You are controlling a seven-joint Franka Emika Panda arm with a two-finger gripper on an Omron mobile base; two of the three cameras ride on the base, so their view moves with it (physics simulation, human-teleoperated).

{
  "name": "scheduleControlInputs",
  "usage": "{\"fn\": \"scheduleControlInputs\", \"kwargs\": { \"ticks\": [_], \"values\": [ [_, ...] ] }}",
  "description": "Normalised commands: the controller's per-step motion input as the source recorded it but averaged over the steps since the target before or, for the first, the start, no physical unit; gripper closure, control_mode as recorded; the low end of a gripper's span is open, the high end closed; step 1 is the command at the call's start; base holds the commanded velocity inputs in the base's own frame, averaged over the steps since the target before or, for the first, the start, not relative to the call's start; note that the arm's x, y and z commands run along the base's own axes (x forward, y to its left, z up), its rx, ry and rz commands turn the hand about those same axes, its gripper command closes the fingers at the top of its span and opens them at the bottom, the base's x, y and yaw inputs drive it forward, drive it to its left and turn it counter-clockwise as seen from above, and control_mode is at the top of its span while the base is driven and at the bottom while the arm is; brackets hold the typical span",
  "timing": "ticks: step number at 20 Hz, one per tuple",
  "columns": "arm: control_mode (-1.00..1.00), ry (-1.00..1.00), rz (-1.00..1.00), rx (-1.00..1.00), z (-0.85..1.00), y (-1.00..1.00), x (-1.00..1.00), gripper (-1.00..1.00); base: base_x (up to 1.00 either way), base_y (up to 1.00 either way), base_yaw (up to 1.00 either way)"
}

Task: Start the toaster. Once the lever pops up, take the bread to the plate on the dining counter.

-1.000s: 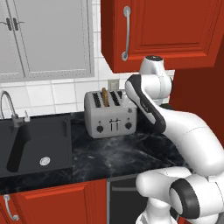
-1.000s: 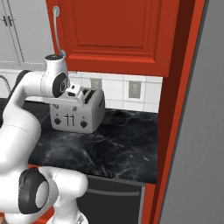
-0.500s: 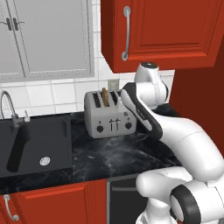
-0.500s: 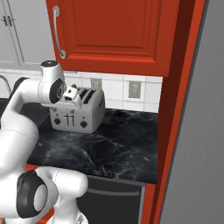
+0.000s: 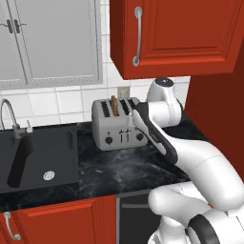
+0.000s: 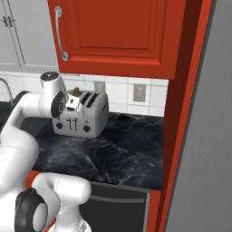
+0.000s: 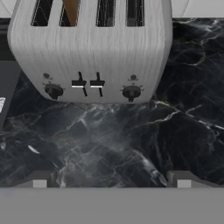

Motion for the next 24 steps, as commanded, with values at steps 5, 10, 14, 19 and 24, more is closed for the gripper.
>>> {"fn": "scheduleControlInputs", "kwargs": {
  "ticks": [5,10,14,19,24],
  "values": [
    [-1.0,-0.03,0.0,0.0,-0.09,0.04,0.05,-1.0,0.0,0.0,0.0],
    [-1.0,0.0,0.0,0.0,-0.02,0.12,0.16,-1.0,0.0,0.0,0.0],
    [-1.0,0.0,0.0,0.0,0.0,0.15,0.2,-1.0,0.0,0.0,0.0],
    [-1.0,0.0,0.0,0.0,-0.01,0.12,0.23,-1.0,0.0,0.0,0.0],
    [-1.0,0.0,0.0,0.0,-0.11,0.05,0.24,-1.0,0.0,0.0,0.0]
  ]
}}
